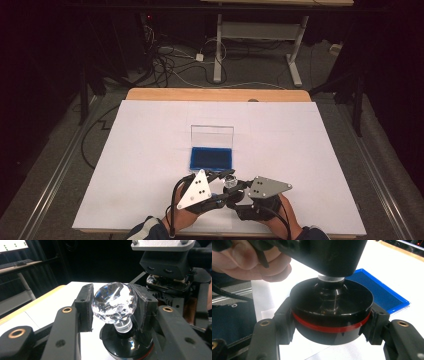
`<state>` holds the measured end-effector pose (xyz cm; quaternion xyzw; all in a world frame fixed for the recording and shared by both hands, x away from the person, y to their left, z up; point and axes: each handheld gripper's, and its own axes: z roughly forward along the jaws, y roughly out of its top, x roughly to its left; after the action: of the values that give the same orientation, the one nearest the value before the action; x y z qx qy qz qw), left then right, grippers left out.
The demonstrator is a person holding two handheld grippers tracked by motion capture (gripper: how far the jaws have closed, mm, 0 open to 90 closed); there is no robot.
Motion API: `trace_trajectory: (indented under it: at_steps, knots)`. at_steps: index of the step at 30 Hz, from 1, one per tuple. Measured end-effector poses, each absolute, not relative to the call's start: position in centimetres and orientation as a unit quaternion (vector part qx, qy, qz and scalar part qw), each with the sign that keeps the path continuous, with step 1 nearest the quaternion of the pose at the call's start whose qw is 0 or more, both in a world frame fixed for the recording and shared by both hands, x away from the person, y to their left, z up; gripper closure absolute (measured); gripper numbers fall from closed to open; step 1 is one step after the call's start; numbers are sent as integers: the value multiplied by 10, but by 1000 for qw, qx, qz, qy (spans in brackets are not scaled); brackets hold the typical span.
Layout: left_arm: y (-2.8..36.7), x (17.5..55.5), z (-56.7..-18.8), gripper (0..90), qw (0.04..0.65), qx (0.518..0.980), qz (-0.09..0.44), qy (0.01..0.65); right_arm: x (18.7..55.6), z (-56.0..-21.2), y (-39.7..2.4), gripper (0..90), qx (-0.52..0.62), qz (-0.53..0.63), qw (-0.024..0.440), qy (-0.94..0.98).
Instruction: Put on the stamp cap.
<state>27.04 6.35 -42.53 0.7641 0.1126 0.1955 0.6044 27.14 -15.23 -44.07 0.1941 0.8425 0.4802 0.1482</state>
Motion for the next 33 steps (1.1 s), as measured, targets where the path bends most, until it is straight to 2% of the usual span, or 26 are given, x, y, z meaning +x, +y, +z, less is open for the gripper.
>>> trace_trajectory:
  at_steps: [2, 7, 10, 19, 20, 33]
  knots:
    - [64, 271, -425, 514, 604, 765, 193, 113, 271, -441, -152, 387, 193, 481, 149, 842]
    - [64, 271, -423, 526, 609, 763, 189, 110, 271, -441, -152, 387, 193, 482, 150, 842]
    - [66, 272, -422, 476, 613, 760, 186, 113, 271, -440, -153, 387, 193, 483, 150, 841]
    - [66, 271, -420, 456, 611, 762, 184, 113, 271, -439, -154, 388, 192, 490, 158, 836]
    - [65, 271, -420, 433, 610, 763, 184, 112, 271, -439, -154, 387, 191, 490, 161, 835]
    - [65, 271, -419, 428, 607, 767, 174, 113, 270, -437, -156, 387, 186, 496, 176, 830]
